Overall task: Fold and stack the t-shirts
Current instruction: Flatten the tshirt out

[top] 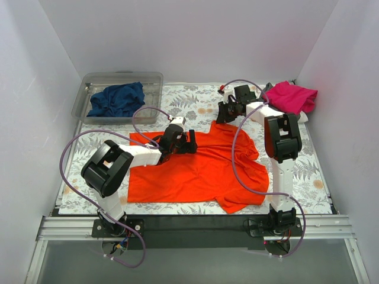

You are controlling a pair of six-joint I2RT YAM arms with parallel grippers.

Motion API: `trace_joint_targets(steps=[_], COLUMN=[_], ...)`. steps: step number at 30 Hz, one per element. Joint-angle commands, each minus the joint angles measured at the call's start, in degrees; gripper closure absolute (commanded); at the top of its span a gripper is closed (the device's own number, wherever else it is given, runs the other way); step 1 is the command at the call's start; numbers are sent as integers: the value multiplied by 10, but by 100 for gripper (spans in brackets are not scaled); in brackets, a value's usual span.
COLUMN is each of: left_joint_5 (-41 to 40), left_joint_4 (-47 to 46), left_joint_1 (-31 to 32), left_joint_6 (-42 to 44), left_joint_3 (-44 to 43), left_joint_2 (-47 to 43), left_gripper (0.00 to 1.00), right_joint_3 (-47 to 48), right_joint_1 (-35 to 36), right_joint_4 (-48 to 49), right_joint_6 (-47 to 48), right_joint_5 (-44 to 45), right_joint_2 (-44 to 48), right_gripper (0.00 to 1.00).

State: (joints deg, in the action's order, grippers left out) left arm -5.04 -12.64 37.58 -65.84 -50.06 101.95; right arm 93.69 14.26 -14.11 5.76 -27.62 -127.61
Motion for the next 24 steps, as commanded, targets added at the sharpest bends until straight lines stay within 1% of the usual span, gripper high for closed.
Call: trace_joint_targets(steps=[1, 3, 5, 14, 18, 21, 24], left_joint_5=[-17, -21, -23, -39, -53, -76, -81], left_joint_4=[24, 29, 32, 39, 48, 61, 70], left_joint_1=[-1, -1, -1, -1, -2, -15, -52], left_joint_6=[6, 8, 10, 16, 23, 27, 27], left_joint_3=[8, 4, 0, -14, -21, -17, 10], left_joint_2=[-18, -14, -12, -23, -29, -47, -91], left_gripper=[25, 25, 25, 24, 23, 22, 22], right_joint_3=[0, -2, -4, -32, -40, -48, -61], right_joint_1=[1, 1, 0, -2, -5, -6, -9], right_joint_4=[-8, -8, -8, -1, 0, 0, 0], right_joint_6=[4, -1, -5, -8, -5, -7, -13], right_joint_5=[18, 40, 65, 146, 162, 179, 201], right_joint_2=[22, 29, 42, 122, 144, 155, 166], right_gripper=[92, 97, 98, 99, 99, 99, 99])
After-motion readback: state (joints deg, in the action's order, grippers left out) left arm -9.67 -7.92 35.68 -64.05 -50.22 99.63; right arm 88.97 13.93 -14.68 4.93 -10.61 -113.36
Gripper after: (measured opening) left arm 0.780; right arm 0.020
